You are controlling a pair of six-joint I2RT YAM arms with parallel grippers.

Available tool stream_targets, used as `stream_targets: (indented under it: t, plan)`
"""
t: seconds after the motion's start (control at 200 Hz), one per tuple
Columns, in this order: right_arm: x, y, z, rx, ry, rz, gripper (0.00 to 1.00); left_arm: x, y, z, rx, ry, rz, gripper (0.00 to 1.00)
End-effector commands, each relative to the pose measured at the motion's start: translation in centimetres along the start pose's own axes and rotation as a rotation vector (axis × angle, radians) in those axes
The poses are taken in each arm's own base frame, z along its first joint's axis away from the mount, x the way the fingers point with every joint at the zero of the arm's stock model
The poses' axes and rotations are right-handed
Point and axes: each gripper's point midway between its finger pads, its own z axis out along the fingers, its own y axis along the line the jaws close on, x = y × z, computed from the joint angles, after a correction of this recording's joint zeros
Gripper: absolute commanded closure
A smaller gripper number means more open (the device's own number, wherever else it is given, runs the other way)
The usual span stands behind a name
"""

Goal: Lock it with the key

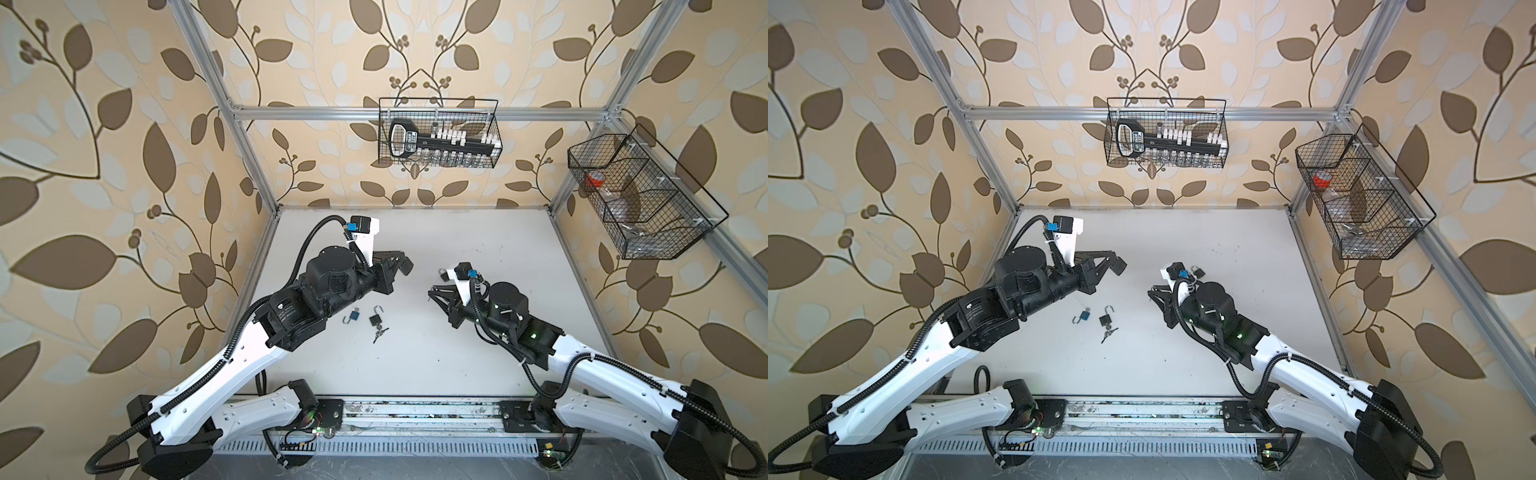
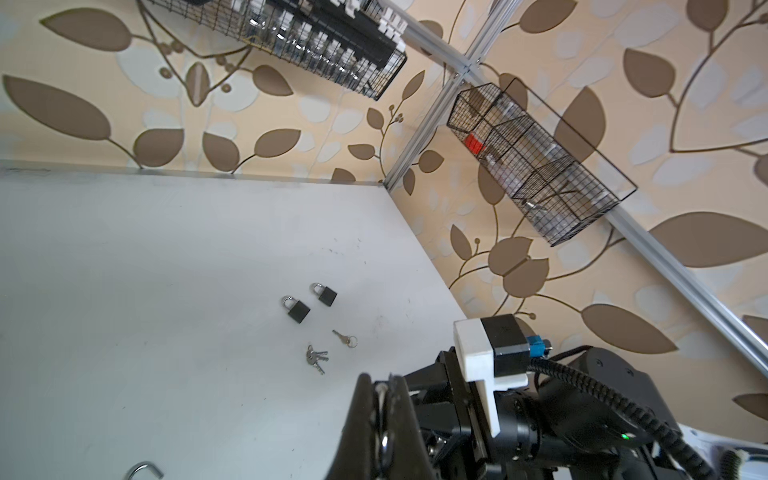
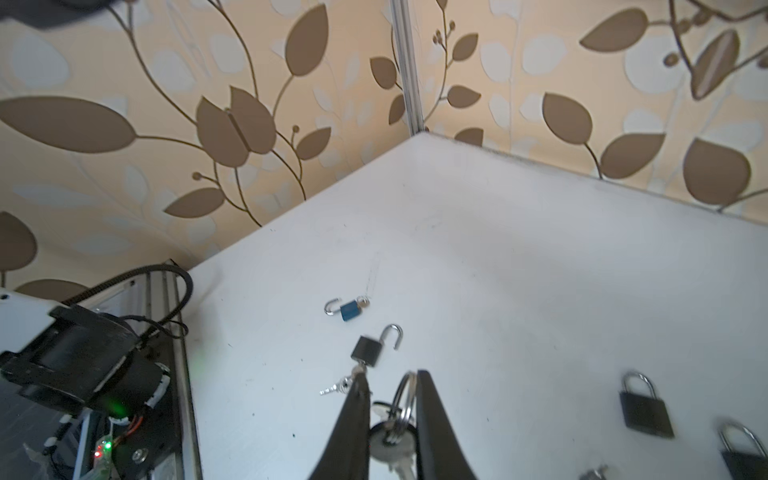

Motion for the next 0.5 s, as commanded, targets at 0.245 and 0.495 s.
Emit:
stream_targets:
  t: [0.245,0.495]
  plan:
    - [7.4,-2.7,0.8,0.139,0.272,0.143,1.00,3.6,6.1,2.8,-0.059,0.131,-0.195,1.00]
    - [10.6,-3.1,2.2,0.139,0.378,0.180,1.00,5.7,9.1,3.0,-0.088,0.165,-0.278,1.00]
